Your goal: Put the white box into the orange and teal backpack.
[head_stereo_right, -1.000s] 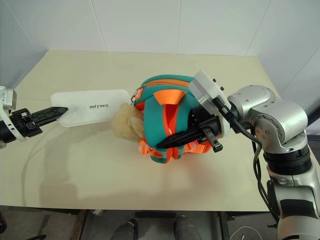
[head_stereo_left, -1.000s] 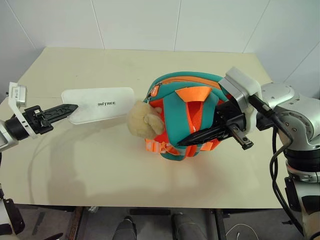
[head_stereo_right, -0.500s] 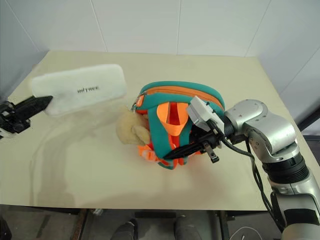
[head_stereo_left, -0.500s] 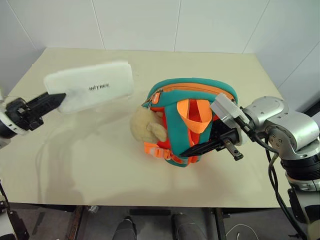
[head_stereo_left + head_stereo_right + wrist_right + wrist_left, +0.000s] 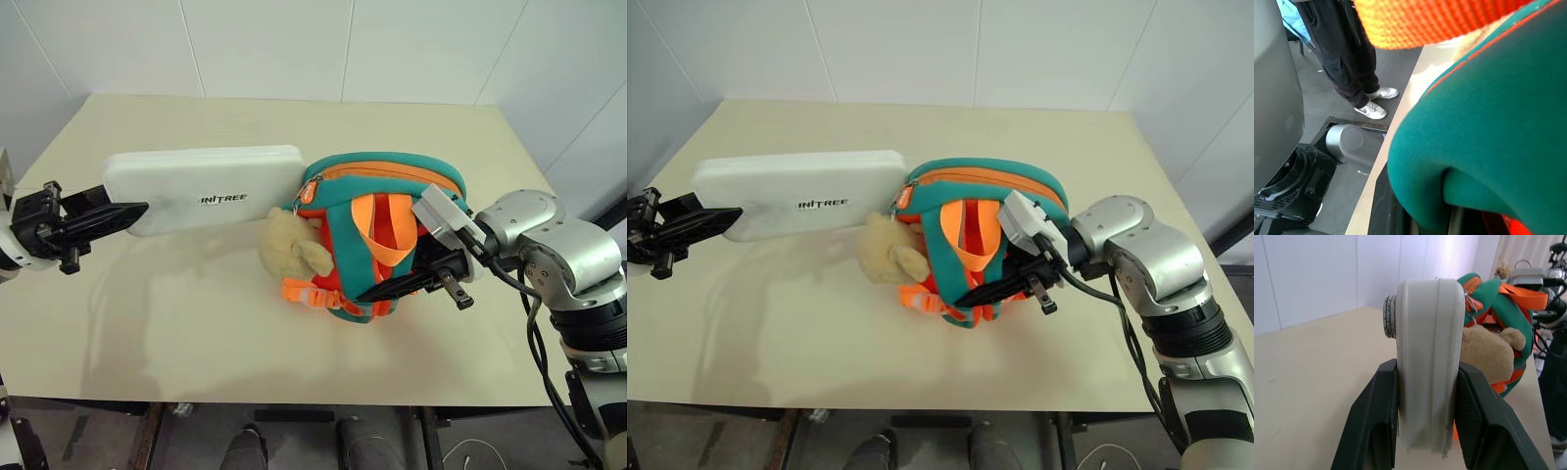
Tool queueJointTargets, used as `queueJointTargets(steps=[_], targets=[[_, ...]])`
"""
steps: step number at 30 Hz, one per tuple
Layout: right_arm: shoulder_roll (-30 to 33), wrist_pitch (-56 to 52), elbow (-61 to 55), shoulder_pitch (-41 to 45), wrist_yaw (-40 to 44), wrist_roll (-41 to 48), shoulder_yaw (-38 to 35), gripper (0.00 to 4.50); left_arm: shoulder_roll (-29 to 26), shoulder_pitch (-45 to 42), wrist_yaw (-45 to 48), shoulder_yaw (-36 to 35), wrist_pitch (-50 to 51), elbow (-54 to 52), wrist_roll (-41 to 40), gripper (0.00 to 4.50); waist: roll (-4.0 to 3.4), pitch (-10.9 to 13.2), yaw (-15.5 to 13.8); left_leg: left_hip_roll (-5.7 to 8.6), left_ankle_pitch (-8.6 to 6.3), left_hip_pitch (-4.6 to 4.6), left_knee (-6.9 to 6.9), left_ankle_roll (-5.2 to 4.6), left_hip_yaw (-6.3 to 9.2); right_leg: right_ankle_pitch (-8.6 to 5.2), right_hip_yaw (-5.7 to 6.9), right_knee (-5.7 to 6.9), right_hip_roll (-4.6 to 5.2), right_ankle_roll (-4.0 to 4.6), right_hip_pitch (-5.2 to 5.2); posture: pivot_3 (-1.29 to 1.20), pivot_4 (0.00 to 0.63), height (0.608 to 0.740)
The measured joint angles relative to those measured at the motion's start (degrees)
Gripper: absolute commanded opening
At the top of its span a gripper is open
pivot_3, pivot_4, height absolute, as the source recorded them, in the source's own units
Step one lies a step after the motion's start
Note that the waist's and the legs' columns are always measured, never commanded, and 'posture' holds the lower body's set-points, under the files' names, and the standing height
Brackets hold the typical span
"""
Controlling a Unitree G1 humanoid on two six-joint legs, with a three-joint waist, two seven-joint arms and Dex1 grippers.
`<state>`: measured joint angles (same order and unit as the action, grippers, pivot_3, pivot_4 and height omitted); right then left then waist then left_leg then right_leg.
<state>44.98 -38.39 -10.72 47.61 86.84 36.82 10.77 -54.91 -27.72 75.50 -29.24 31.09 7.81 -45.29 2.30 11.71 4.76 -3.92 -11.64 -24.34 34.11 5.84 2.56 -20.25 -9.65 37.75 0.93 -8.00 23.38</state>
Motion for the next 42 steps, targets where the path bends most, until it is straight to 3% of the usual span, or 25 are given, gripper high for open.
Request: queueJointTargets(steps=[8,15,33,42], targets=[[1.8,-2.4,-3.8,0.5,0.1,4.8,-0.8,0.00,-0.2,-3.1,3.2,5.0,-1.4,0.8,0.7,1.22,0.00,0.0,-0.3,0.00,-0.01,0.00,0.00,-0.01,0.00,-0.02,0.00,-0.01,0.00,-0.01,-0.01,0.00,0.150,0.740],[1.9,-1.4,-3.3,0.3,0.1,3.6,-0.5,0.00,-2.4,-8.0,6.4,9.7,-4.7,0.8,3.9,1.20,0.00,0.0,-0.3,0.00,-0.01,0.00,0.04,-0.02,0.00,-0.02,0.00,0.02,-0.01,-0.01,-0.02,0.00,0.150,0.740],[1.9,-1.6,-2.7,1.9,0.5,5.8,-0.1,0.00,-11.0,-15.6,10.4,12.4,-6.2,0.4,7.5,1.19,-0.04,0.0,0.0,-0.07,-0.01,0.00,0.03,-0.02,0.01,-0.04,0.00,0.07,-0.08,0.00,0.00,0.00,0.150,0.740],[1.8,0.0,-0.9,2.3,0.8,4.6,0.3,0.00,-9.9,-15.5,10.3,13.9,-6.1,-3.3,7.7,1.19,-0.04,0.0,0.0,-0.08,-0.01,0.00,0.09,-0.02,0.01,-0.04,0.00,0.13,-0.10,0.00,0.00,0.00,0.150,0.740]])
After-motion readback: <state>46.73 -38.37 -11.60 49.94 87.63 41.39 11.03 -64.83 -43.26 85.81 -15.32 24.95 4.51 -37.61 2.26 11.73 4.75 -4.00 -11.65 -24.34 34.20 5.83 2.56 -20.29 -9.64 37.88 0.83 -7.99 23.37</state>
